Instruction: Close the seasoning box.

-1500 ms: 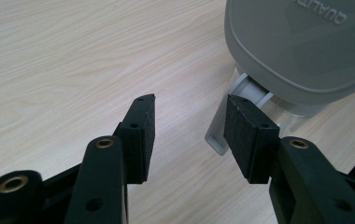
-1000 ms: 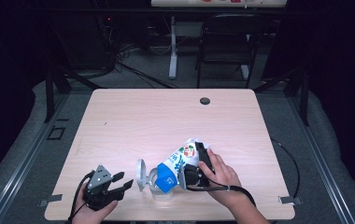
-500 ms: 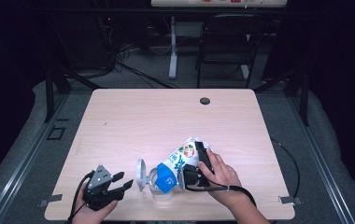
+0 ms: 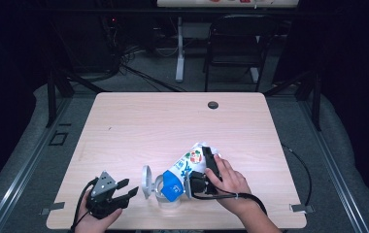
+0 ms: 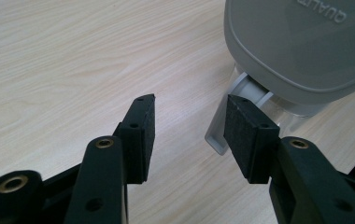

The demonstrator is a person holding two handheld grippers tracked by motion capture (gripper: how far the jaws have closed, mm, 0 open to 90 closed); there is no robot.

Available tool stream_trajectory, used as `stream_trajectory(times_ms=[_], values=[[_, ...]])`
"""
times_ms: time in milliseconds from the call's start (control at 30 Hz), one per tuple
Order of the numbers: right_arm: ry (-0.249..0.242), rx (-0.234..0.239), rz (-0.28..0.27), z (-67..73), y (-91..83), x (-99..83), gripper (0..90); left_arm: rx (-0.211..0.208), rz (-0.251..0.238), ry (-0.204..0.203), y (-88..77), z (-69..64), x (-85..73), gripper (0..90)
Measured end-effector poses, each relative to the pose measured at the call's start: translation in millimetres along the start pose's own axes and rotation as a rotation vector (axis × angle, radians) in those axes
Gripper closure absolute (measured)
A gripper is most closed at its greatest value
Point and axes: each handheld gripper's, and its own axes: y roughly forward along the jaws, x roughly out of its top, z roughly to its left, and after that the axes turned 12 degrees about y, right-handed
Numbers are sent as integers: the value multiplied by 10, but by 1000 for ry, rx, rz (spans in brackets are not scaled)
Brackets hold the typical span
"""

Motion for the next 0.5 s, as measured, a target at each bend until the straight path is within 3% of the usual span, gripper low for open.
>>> stream_trajectory(times_ms=[200,500], values=[[-26,-12,14,-10,-17,13,453,0,0,0,1,0,-2,543],[-24,-15,-7,-4,-10,14,456,-3,1,-4,-2,9,-6,543]])
